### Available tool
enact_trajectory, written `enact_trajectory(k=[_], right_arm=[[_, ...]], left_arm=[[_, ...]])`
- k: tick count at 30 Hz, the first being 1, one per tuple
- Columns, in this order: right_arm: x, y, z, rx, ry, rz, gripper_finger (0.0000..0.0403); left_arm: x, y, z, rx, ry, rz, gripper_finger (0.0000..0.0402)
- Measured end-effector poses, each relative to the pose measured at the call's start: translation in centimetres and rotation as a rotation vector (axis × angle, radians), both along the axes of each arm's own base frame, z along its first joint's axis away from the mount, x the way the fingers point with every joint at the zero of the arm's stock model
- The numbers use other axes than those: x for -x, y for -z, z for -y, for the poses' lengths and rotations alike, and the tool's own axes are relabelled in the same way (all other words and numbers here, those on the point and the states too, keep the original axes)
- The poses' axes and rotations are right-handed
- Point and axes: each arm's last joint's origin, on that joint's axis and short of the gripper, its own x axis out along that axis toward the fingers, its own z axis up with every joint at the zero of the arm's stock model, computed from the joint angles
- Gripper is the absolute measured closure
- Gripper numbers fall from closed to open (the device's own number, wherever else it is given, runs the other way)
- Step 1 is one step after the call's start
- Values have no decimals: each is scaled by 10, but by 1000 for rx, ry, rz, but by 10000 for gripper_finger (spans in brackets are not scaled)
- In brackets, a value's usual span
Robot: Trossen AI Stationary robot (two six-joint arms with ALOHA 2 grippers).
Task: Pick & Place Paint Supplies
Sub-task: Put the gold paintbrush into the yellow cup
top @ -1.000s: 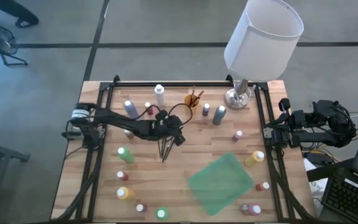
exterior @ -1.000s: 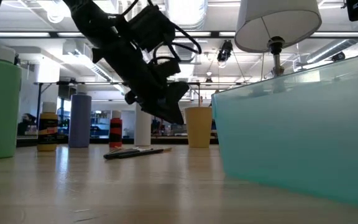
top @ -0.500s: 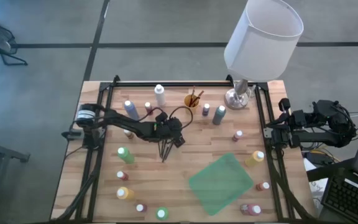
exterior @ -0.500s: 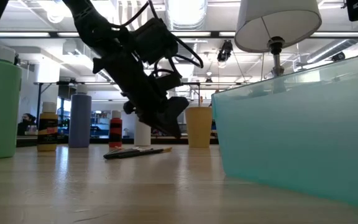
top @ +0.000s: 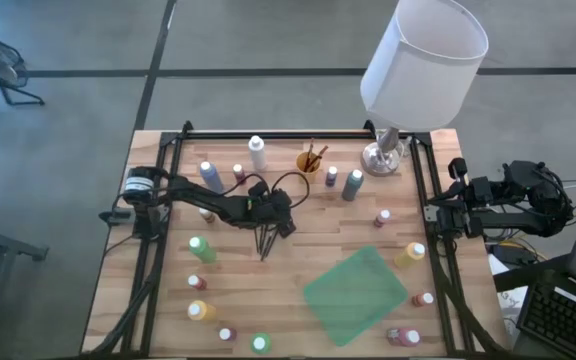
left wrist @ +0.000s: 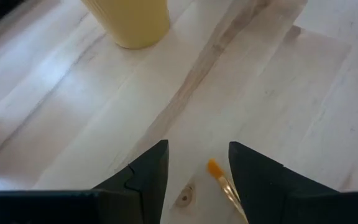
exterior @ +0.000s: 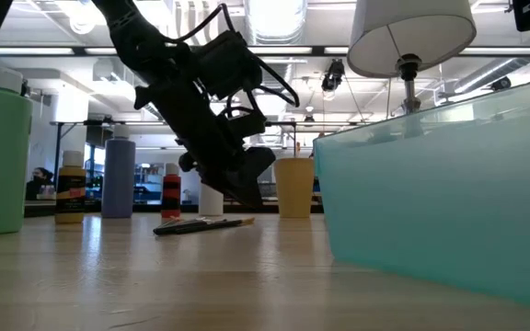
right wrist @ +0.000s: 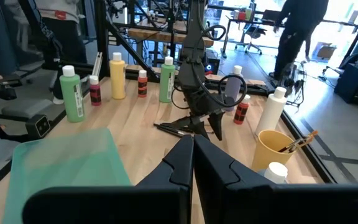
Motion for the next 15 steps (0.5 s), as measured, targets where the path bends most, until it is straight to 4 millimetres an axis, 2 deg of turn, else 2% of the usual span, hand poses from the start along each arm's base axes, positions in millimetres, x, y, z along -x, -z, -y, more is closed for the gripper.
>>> enact_trajectory(k=[15], right_arm=[[0, 0, 0, 0, 0, 0, 394]], left_arm=[[3, 9, 0, 9, -4, 8, 227]])
